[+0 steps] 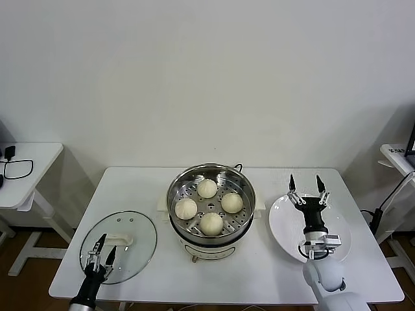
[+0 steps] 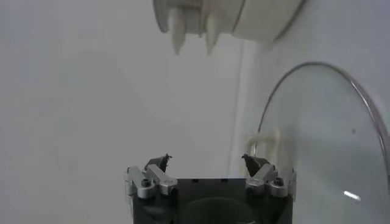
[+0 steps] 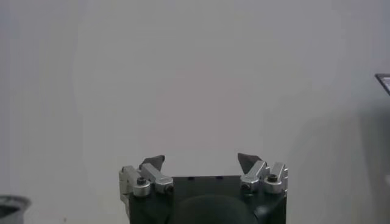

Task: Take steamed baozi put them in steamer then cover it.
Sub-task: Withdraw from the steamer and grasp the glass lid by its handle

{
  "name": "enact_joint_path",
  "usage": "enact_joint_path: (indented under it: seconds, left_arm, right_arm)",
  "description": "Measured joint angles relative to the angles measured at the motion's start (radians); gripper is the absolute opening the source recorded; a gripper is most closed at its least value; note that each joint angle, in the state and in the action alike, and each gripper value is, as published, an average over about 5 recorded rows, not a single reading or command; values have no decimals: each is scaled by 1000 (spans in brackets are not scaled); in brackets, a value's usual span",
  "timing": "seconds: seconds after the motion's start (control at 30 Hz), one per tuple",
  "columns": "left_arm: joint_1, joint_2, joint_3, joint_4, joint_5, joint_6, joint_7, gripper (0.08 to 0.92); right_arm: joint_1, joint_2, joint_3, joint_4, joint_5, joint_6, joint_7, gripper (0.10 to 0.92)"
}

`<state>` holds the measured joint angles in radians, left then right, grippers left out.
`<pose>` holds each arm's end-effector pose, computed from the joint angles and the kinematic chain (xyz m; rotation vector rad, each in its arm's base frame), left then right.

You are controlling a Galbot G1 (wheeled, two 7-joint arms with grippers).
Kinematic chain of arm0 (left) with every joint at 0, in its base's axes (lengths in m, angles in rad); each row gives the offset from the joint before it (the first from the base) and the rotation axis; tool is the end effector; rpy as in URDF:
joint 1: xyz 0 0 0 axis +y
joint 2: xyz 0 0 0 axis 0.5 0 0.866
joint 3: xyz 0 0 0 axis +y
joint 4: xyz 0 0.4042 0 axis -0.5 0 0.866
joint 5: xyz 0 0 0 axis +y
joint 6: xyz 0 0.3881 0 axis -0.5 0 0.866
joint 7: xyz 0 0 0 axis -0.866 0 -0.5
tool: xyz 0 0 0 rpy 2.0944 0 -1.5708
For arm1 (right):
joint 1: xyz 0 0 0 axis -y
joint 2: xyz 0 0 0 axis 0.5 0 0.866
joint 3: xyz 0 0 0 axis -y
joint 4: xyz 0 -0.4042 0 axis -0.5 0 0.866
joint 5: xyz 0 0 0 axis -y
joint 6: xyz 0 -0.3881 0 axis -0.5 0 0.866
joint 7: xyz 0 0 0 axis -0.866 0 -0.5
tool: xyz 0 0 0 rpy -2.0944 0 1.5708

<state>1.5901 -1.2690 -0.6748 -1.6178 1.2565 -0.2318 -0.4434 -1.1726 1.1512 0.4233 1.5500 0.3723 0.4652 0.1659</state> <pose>0.1467 0.1705 -0.4987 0.1078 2.2295 2.1276 0.3340 -0.1325 -0.4375 0.1001 2.8574 0.0025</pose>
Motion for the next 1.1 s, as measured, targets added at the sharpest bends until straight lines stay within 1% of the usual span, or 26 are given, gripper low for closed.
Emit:
enact_joint_path:
  seconds: [0.47, 1.1]
  left_arm:
    - [-71, 9, 27, 70, 81, 42, -19, 823]
    - [-147, 15, 66, 103, 99, 98, 16, 823]
  right_arm:
    - [-39, 25, 21, -14, -12, 11, -13, 823]
    - [-48, 41, 28, -19, -28, 14, -18, 823]
